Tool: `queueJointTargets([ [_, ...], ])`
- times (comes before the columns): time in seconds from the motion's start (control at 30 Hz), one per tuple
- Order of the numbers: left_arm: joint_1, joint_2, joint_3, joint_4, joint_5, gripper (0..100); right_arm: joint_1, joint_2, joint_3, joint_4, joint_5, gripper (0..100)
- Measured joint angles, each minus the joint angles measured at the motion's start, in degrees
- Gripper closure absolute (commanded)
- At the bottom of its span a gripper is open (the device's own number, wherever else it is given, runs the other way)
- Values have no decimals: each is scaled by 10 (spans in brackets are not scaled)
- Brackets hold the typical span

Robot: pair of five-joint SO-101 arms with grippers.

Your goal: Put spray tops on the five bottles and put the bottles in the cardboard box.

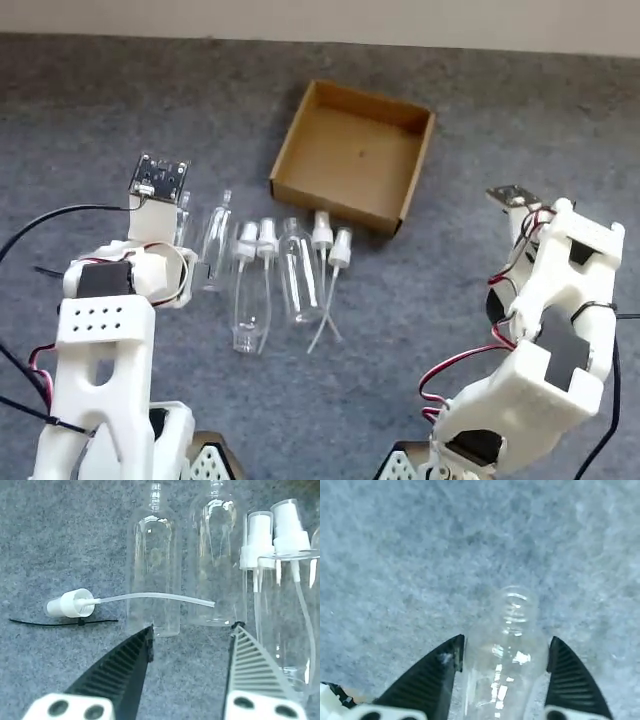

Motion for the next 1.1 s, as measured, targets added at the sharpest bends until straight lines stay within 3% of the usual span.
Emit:
queueJointTargets([
  [0.17,-3,0,0,0,0,772,1,0,0,0,0,995],
  [0.4,-98,19,-74,2,-46,772,1,-4,3,0,0,994],
  [0.6,-179,125,-199,34,-91,772,0,-73,4,0,-38,994],
  [0.83,-196,271,-345,88,-142,773,-69,-153,59,2,-52,994],
  [1.1,-269,397,-425,105,-140,773,-146,-241,92,3,-103,994],
])
